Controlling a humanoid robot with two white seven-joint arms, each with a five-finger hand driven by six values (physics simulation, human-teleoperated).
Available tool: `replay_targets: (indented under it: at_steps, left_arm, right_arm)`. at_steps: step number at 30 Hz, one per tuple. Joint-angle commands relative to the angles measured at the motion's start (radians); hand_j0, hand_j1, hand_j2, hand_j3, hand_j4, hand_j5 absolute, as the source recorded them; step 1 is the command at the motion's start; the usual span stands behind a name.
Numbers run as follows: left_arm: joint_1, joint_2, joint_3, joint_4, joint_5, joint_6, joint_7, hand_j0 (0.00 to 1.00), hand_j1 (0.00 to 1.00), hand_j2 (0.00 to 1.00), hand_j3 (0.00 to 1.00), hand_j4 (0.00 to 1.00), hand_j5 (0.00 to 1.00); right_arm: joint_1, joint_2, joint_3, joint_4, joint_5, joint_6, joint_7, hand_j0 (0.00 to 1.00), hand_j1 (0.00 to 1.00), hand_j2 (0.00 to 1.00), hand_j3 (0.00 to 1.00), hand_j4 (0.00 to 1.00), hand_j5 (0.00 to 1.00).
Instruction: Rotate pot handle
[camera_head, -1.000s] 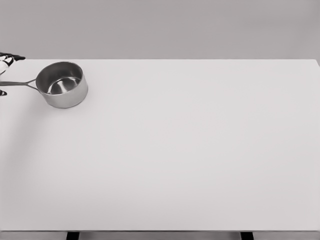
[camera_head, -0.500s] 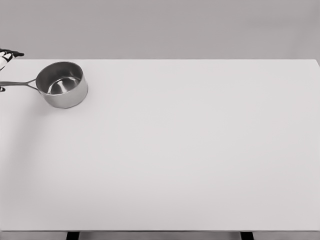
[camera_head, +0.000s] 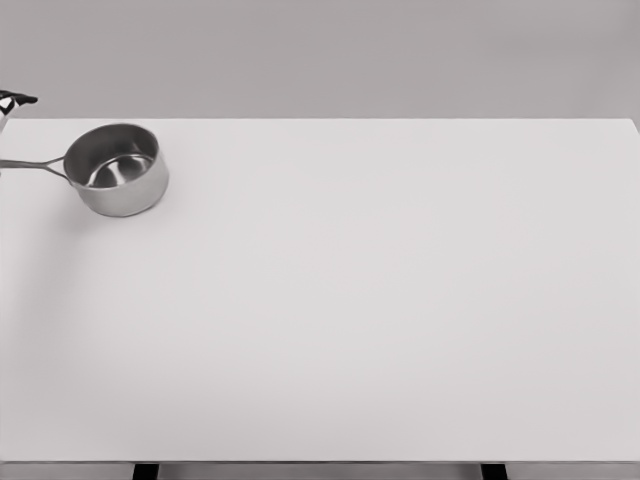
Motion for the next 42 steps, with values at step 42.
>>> replay_targets:
  at_steps: [42]
  left_arm:
    - [-0.029,-0.017,0.008,-0.303,0.149,0.001,-0.007,1.0,1.0,1.0,1.0,1.0,1.0]
  right_arm:
    - [0.003,0.0,-0.002,0.0,0.0,0.0,0.0,1.0,1.0,1.0,1.0,1.0,1.0]
